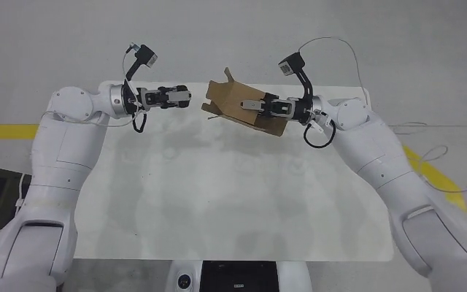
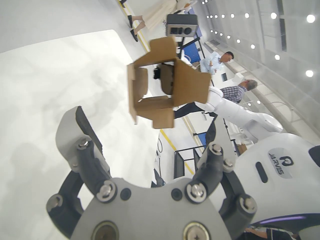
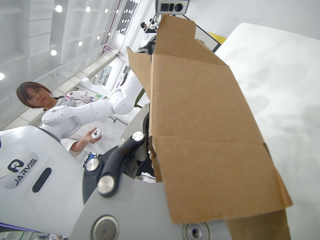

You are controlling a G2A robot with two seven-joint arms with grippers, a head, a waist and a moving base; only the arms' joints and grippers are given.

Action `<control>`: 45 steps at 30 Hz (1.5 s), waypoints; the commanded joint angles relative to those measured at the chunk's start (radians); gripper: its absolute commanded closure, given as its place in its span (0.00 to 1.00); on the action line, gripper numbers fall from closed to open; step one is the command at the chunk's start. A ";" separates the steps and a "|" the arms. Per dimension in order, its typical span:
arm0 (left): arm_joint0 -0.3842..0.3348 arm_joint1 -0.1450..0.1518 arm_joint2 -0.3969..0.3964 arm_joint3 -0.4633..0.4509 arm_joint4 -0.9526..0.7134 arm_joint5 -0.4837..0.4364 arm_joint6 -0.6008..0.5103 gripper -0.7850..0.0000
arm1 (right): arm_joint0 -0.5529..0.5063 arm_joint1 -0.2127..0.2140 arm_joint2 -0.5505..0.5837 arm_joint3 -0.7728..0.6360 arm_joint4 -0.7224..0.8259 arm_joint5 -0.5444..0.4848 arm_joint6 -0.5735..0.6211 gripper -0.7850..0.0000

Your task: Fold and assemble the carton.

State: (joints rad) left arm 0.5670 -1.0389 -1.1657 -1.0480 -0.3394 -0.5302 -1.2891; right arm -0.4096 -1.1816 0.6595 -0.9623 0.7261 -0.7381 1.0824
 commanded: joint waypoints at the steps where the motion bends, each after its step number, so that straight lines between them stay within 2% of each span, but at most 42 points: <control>1: 0.000 0.001 0.009 0.020 0.062 -0.014 0.026 0.00 | -0.011 0.013 0.014 -0.031 0.006 0.012 0.012 1.00; 13: 0.002 -0.003 0.052 -0.003 0.117 -0.029 0.060 0.00 | -0.057 0.053 0.043 -0.171 0.049 0.069 0.069 1.00; 45: 0.002 -0.010 0.119 -0.091 0.022 -0.016 0.022 0.00 | -0.014 0.036 -0.027 -0.190 0.060 0.064 0.064 1.00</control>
State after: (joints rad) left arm 0.5697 -1.0484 -1.0492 -1.1383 -0.3169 -0.5456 -1.2668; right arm -0.4245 -1.1456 0.6336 -1.1529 0.7858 -0.6746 1.1460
